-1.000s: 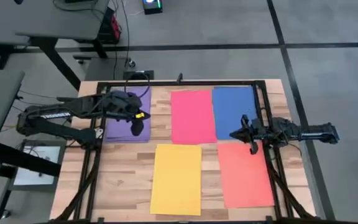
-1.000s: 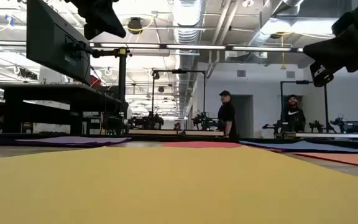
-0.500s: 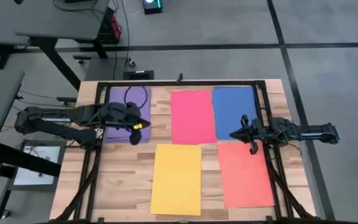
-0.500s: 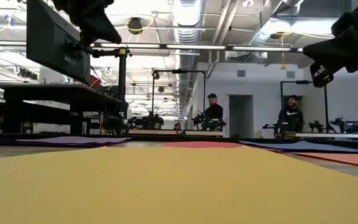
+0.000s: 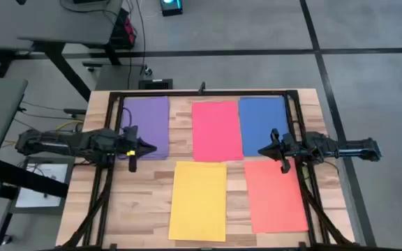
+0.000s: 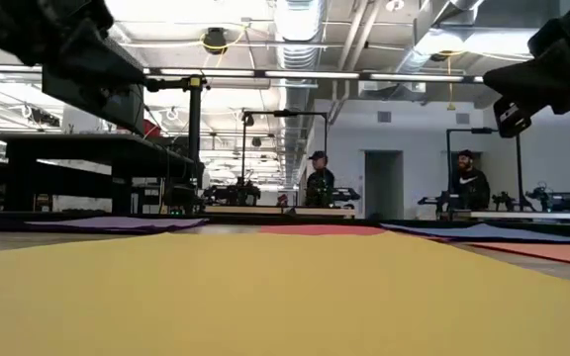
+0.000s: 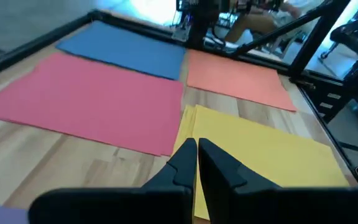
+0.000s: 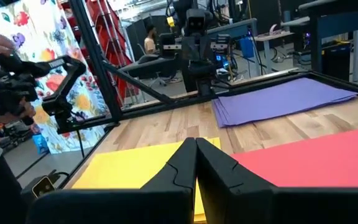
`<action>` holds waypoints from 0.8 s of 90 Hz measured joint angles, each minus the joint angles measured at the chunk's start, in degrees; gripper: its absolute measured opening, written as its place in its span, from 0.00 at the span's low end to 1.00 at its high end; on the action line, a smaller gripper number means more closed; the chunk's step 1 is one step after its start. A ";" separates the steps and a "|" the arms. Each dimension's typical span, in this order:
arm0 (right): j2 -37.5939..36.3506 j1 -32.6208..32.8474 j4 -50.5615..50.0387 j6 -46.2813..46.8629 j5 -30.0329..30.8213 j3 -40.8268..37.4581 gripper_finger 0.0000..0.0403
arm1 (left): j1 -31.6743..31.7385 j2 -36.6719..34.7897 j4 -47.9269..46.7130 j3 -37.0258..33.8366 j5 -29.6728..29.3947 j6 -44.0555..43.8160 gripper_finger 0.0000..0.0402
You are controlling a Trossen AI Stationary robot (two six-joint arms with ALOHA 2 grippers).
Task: Organize paper
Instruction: Return to Home Position
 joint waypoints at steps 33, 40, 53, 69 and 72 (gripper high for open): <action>0.02 0.00 0.04 -0.02 0.04 0.00 0.00 | 0.00 -17.83 4.71 -13.19 -0.01 2.50 0.00; 0.00 0.00 0.07 -0.05 0.07 0.00 0.00 | 0.02 -21.81 7.63 -16.12 -0.30 2.41 0.00; 0.02 0.00 -0.16 -0.12 0.40 0.07 0.00 | 0.15 -21.68 9.97 -17.27 -0.88 10.85 0.00; 0.04 0.00 -0.15 -0.13 0.41 0.09 0.00 | 1.27 -21.62 9.64 -17.33 0.84 13.65 0.00; 0.04 0.00 -0.15 -0.13 0.42 0.09 0.00 | 1.47 -21.61 9.46 -17.33 1.73 13.24 0.00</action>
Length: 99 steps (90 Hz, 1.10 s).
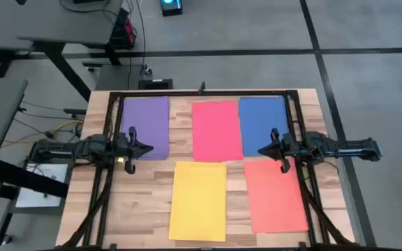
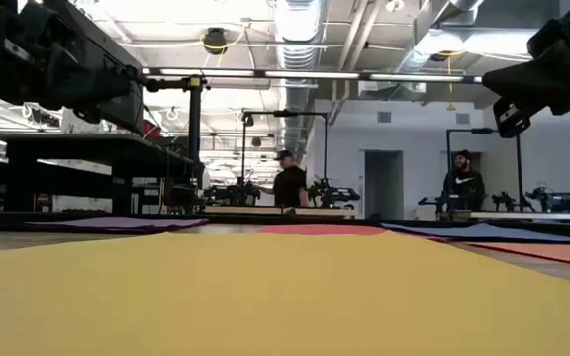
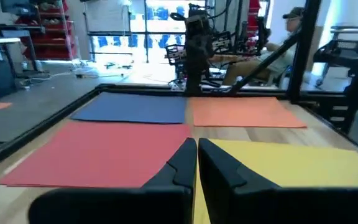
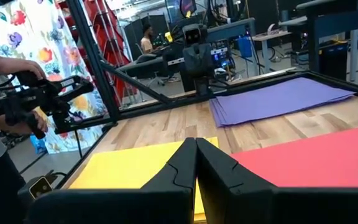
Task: Organize paper
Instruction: Return to Home Position
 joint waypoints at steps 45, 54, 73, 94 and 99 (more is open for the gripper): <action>0.00 0.00 -0.01 0.04 -0.02 0.04 0.00 | 1.14 0.00 -0.26 -0.15 1.20 0.46 0.00; 0.00 0.00 -0.02 0.04 -0.04 0.04 0.00 | 1.14 0.00 -0.26 -0.20 1.20 0.46 0.00; 0.00 0.00 -0.02 0.05 -0.04 0.05 0.00 | 1.16 0.00 -0.26 -0.20 1.20 0.48 0.00; 0.00 0.00 -0.04 0.07 -0.07 0.07 0.00 | 1.16 0.00 -0.26 -0.22 1.20 0.48 0.00; 0.00 0.00 -0.04 0.07 -0.07 0.07 0.00 | 1.16 0.00 -0.26 -0.24 1.20 0.48 0.00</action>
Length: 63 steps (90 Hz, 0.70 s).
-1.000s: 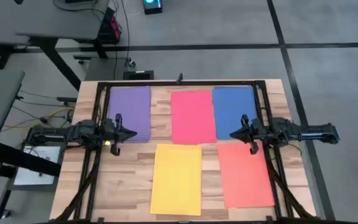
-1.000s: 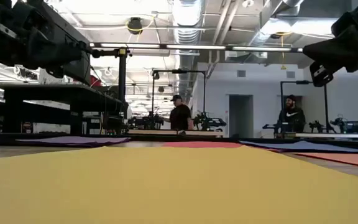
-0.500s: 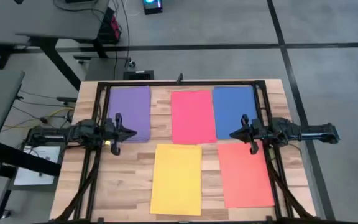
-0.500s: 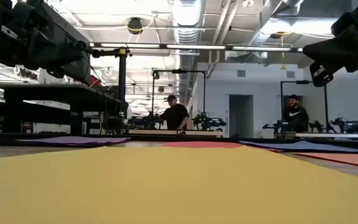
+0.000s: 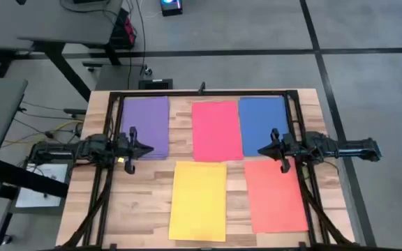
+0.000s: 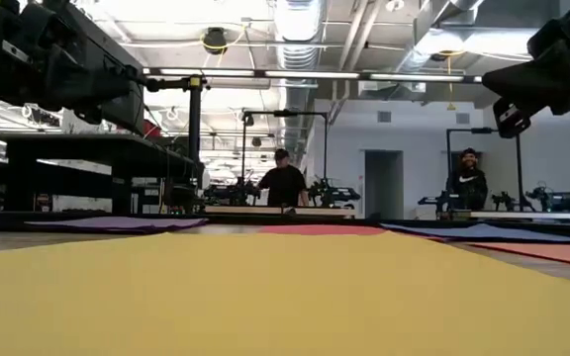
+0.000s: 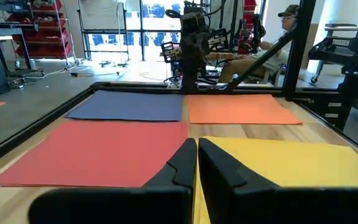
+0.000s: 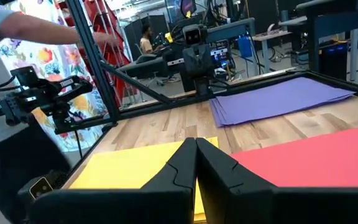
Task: Organize paper
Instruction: Return to Home Position
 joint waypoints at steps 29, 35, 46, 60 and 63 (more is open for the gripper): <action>0.00 0.00 0.00 0.00 -0.02 0.00 0.00 | 0.00 0.00 -0.02 0.00 0.00 0.00 0.00; 0.00 0.00 0.00 0.00 -0.02 0.01 0.00 | 0.00 0.00 -0.02 0.00 0.00 0.00 0.00; 0.00 0.00 0.00 0.00 -0.04 0.02 0.00 | 0.00 0.00 -0.02 0.00 0.00 0.01 0.00; 0.00 0.00 -0.01 0.00 -0.04 0.02 0.00 | -0.28 0.00 -0.02 0.00 -0.04 0.00 0.00; 0.00 0.00 -0.02 0.00 -0.04 0.02 0.00 | -0.72 0.00 -0.02 0.00 -0.01 0.02 0.00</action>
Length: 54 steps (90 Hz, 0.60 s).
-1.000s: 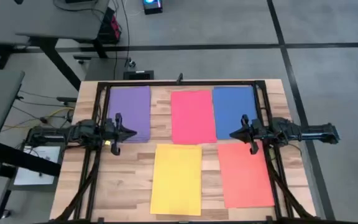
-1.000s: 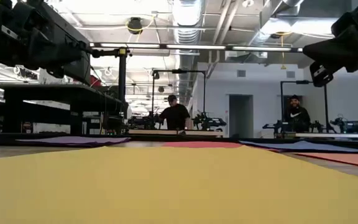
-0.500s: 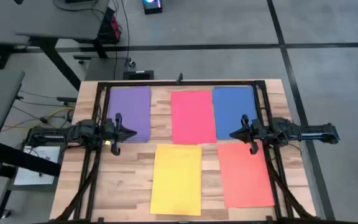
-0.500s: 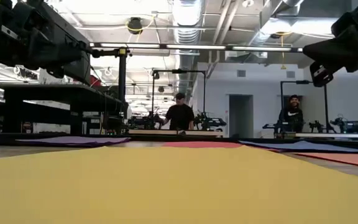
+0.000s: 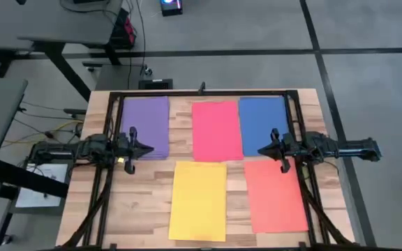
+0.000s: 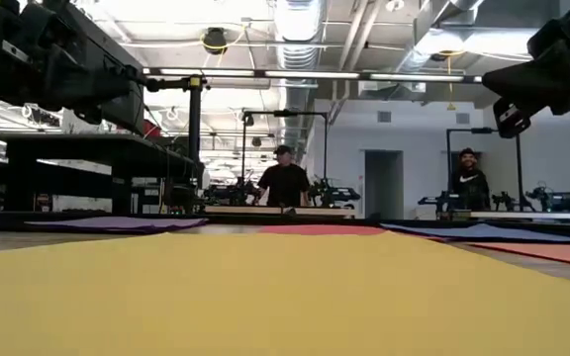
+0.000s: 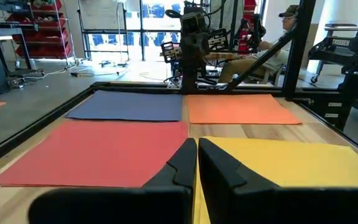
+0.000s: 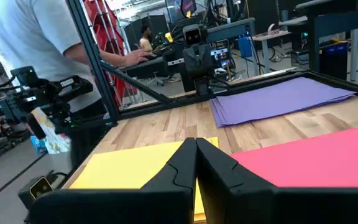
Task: Organize paper
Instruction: Return to Home Position
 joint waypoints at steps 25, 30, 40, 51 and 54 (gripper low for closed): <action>0.00 0.00 0.00 0.00 0.00 0.00 0.00 | -1.00 0.00 0.00 0.00 0.01 0.00 0.00; 0.00 0.00 0.00 0.00 0.00 0.00 0.00 | -1.00 0.00 0.00 0.00 0.01 0.00 0.00; 0.00 0.00 0.00 0.00 0.00 0.00 0.00 | -1.00 0.00 0.00 0.00 0.01 0.00 0.00; 0.00 0.00 0.00 -0.01 0.00 0.02 0.00 | -1.00 0.00 0.00 0.00 0.01 0.00 0.00; -0.02 0.00 0.00 0.00 0.00 0.02 0.00 | -1.00 0.00 0.00 0.00 0.01 0.00 0.00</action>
